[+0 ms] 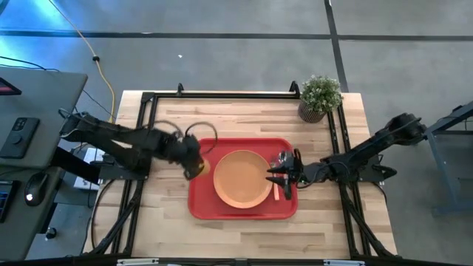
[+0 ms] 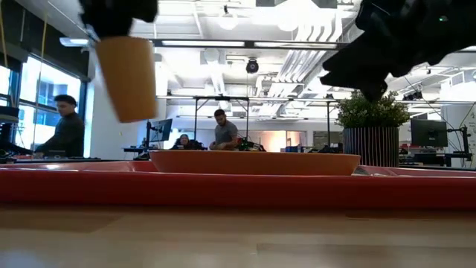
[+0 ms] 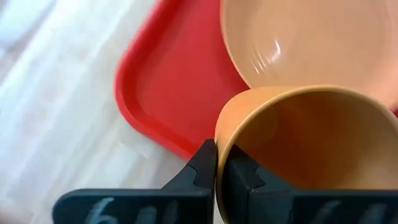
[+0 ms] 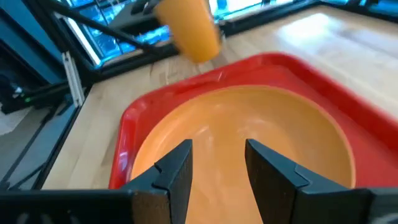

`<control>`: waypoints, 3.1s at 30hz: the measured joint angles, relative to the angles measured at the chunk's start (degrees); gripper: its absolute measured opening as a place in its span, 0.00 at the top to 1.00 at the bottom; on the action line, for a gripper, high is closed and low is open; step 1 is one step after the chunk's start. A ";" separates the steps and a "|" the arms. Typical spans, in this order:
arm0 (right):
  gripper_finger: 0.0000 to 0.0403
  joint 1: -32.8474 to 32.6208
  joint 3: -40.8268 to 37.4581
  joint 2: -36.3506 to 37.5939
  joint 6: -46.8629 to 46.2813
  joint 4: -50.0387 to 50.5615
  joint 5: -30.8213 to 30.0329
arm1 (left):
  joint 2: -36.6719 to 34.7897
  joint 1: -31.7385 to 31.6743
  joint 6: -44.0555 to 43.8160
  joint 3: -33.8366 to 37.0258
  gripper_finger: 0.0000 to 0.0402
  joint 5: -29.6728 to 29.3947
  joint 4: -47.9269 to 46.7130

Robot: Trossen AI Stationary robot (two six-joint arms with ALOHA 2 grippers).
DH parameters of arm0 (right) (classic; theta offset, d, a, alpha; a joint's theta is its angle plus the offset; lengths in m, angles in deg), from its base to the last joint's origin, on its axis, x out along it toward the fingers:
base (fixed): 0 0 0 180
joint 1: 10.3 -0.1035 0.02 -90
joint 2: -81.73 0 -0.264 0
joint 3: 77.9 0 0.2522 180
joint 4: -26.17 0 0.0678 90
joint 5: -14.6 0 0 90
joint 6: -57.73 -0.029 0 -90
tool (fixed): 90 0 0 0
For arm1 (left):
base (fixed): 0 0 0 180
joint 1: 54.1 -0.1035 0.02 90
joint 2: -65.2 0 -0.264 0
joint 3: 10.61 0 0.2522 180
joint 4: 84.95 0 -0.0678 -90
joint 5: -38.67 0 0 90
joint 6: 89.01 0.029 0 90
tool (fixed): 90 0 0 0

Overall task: Pick and place plate/cup/fork/spoon on tray
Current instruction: Put the orange cup on the red serving tray to the top left of the orange plate, then return to Home Position

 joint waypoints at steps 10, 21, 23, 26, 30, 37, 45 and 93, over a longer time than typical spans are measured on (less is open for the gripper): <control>0.66 -1.39 -0.02 -0.02 -2.71 1.73 -3.45 | 3.65 -19.46 8.70 -0.07 0.99 9.42 5.05; 0.66 -1.45 0.00 -0.04 -5.68 6.30 -2.89 | 11.77 -21.42 13.58 -0.02 0.99 13.51 4.49; 0.66 -1.45 -0.02 -0.04 -6.96 8.10 -2.89 | 13.06 -21.56 14.77 -0.02 0.98 13.51 4.94; 0.66 -1.45 -0.02 -0.07 -8.01 9.67 -3.50 | 15.06 -22.05 15.26 -0.02 0.98 13.88 5.10; 0.66 -1.21 -0.02 -0.07 -7.99 9.62 -3.86 | 16.92 -22.25 16.91 -0.02 0.96 13.88 5.34; 0.66 -1.05 -0.02 -0.07 -6.57 10.25 -8.22 | 17.52 -22.08 18.60 -0.02 0.85 13.86 6.30; 0.66 0.67 -0.02 -0.07 -6.98 10.59 -9.31 | 12.76 -22.18 20.81 -0.02 0.65 11.26 8.79; 1.00 -2.08 -13.03 45.64 21.17 15.71 1.99 | -37.18 -6.83 40.48 58.18 0.97 -2.85 91.75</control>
